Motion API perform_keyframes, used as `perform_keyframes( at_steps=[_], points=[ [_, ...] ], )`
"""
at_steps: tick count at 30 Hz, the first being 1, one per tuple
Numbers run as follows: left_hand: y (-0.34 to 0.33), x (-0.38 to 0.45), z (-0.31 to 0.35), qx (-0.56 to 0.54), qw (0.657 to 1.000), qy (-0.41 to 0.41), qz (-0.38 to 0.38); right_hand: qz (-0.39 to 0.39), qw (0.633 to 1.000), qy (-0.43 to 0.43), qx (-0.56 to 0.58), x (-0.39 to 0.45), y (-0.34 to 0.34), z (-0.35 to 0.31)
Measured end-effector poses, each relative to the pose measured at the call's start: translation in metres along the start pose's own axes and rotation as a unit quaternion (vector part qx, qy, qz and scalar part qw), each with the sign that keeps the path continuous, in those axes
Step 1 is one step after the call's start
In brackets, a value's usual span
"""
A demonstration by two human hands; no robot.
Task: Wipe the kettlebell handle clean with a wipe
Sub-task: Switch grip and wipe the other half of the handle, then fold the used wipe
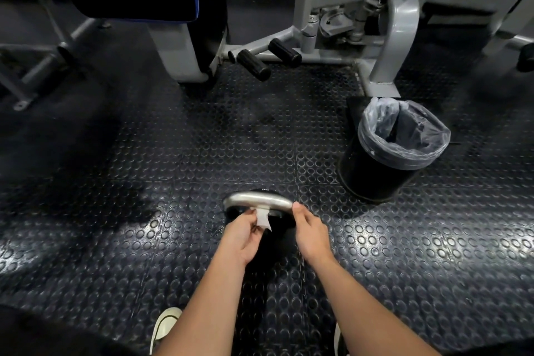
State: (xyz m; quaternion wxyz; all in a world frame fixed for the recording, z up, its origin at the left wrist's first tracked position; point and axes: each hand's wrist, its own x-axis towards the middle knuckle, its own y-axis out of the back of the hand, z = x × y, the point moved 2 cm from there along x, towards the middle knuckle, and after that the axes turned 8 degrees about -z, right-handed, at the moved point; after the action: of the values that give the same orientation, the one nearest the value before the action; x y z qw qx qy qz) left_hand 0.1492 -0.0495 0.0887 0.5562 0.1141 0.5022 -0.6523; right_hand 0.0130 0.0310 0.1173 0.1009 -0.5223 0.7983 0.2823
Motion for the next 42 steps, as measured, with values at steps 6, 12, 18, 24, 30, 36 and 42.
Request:
perform_keyframes(
  at_steps=[6, 12, 18, 24, 30, 36, 42],
  points=[
    [0.002, -0.01, -0.001, 0.024, 1.0, 0.006, -0.015, -0.001, 1.0, 0.004, 0.005, 0.002, -0.001, 0.001],
    [0.005, -0.015, -0.002, 0.032, 0.999, 0.006, -0.018, -0.007, 1.0, 0.001, 0.013, 0.001, 0.0, 0.0],
    [0.003, -0.03, -0.002, 0.093, 0.995, 0.019, -0.032, -0.018, 1.0, 0.0, -0.009, 0.001, 0.001, 0.0],
    [-0.005, -0.04, 0.001, 0.15, 0.986, 0.036, -0.067, 0.007, 0.998, 0.0, -0.066, -0.002, 0.004, -0.006],
    [-0.016, -0.052, 0.005, 0.227, 0.969, 0.034, -0.093, 0.024, 1.0, 0.009, -0.011, -0.01, 0.015, -0.023],
    [-0.029, -0.06, 0.014, 0.308, 0.948, -0.046, -0.072, -0.136, 0.986, 0.022, 0.093, -0.022, 0.013, -0.042],
    [-0.042, -0.066, 0.056, 0.396, 0.897, -0.192, 0.032, -0.075, 0.991, 0.074, 0.082, -0.023, 0.037, -0.069]
  ],
)
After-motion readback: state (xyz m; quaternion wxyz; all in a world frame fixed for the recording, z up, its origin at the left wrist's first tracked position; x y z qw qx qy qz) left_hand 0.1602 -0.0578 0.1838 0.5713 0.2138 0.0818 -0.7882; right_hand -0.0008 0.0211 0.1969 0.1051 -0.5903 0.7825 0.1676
